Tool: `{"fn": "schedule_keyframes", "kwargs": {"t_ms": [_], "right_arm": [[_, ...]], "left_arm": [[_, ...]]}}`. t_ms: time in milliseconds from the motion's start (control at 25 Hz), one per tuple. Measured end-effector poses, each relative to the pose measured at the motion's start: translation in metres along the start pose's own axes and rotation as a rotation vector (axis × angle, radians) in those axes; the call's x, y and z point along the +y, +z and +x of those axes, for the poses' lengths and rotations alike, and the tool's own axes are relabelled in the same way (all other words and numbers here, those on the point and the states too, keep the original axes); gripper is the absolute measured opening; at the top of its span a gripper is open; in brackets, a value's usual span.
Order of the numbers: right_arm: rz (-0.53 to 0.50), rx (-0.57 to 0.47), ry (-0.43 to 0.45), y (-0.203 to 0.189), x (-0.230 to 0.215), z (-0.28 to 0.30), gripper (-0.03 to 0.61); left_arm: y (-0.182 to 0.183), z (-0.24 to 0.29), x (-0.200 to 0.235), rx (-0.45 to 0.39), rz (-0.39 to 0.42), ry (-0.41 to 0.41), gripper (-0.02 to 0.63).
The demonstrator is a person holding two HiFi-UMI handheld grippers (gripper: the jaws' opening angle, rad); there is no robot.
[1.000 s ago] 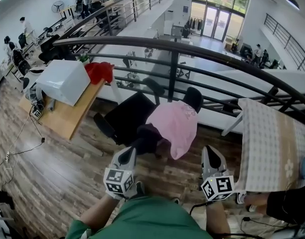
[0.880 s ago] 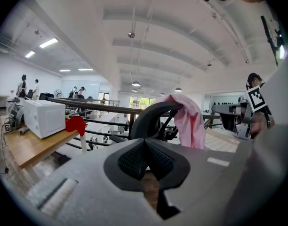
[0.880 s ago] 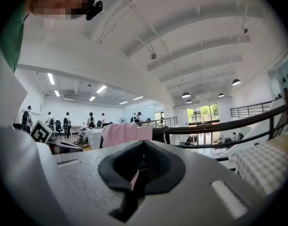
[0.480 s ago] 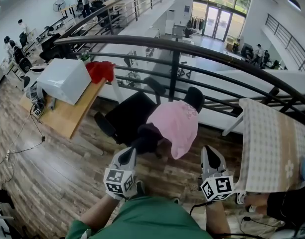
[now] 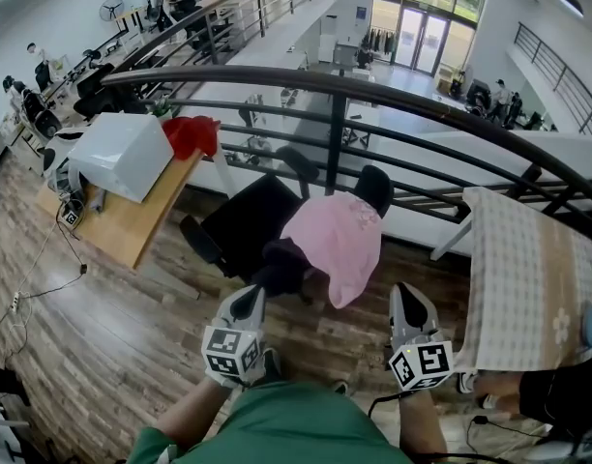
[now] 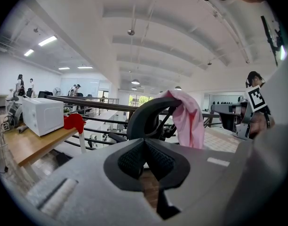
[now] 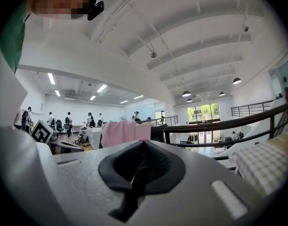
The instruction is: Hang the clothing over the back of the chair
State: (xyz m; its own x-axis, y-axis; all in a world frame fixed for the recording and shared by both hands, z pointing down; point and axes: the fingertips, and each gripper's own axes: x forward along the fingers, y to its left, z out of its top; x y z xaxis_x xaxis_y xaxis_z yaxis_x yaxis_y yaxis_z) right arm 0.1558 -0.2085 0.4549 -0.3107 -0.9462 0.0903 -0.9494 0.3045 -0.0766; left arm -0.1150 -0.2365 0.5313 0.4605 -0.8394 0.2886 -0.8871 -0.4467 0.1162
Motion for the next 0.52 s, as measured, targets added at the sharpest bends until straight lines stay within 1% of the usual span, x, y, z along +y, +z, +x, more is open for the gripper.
{"fn": "schedule_keyframes", "kwargs": {"t_ms": [160, 360, 520], "right_arm": [[0.006, 0.005, 0.003, -0.004, -0.006, -0.001, 0.003], [0.010, 0.007, 0.006, -0.002, -0.015, -0.007, 0.003], [0.005, 0.004, 0.008, 0.003, -0.021, -0.012, 0.003]], "left_arm": [[-0.003, 0.006, -0.006, 0.007, 0.006, -0.008, 0.011], [0.002, 0.010, -0.021, 0.003, 0.017, -0.017, 0.011], [0.006, 0.010, -0.033, 0.004, 0.049, -0.021, 0.011]]}}
